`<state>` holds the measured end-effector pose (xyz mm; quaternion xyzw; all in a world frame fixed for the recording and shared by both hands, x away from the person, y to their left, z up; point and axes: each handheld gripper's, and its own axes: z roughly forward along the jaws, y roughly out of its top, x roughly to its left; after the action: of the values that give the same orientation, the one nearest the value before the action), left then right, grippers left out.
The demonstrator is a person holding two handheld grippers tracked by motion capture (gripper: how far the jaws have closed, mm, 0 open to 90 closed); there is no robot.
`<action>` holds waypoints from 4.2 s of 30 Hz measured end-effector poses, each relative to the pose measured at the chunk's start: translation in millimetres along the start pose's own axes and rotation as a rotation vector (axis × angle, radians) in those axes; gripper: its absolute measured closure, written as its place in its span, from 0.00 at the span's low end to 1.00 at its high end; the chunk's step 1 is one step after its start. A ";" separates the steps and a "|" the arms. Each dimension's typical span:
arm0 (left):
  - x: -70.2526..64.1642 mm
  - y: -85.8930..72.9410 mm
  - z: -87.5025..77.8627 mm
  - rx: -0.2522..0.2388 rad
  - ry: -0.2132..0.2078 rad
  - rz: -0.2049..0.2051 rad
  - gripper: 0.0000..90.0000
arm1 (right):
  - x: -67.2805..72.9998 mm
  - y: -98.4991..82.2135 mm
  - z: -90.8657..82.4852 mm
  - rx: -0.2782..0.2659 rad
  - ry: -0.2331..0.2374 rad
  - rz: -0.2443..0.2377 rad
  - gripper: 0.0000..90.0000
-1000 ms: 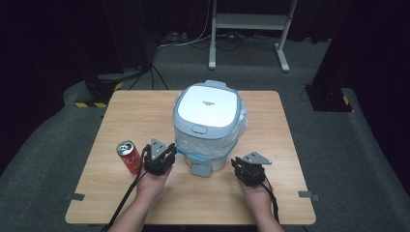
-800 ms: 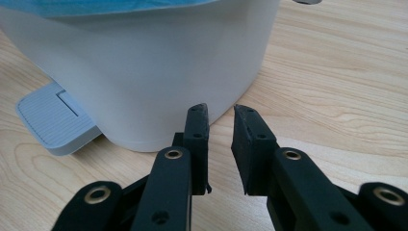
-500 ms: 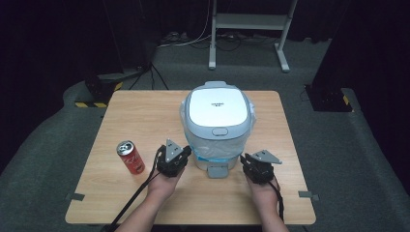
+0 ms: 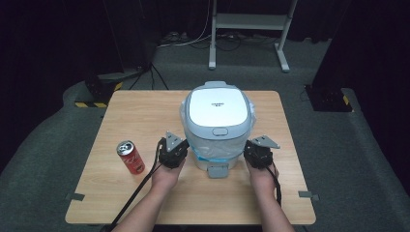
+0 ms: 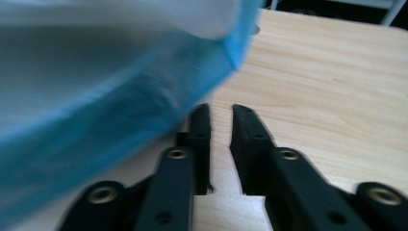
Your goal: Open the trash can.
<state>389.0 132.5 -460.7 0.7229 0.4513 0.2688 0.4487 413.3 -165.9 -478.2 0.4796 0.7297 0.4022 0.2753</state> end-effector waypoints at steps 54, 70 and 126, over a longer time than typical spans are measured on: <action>42.1 -66.9 -88.4 0.094 -0.119 0.057 0.61 | 47.7 -38.6 -15.8 0.093 0.154 -0.033 0.53; 93.1 -107.3 -137.7 0.078 -0.094 -0.010 0.56 | 119.1 -30.7 -10.3 0.044 0.306 -0.174 0.77; 148.8 -136.5 -119.0 0.246 0.141 -0.075 0.41 | 148.3 -37.6 12.5 0.034 0.351 -0.224 0.79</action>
<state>305.0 339.8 -531.0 0.7345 0.5377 0.2448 0.3338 347.5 -33.3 -519.2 0.3226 0.8219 0.4341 0.1787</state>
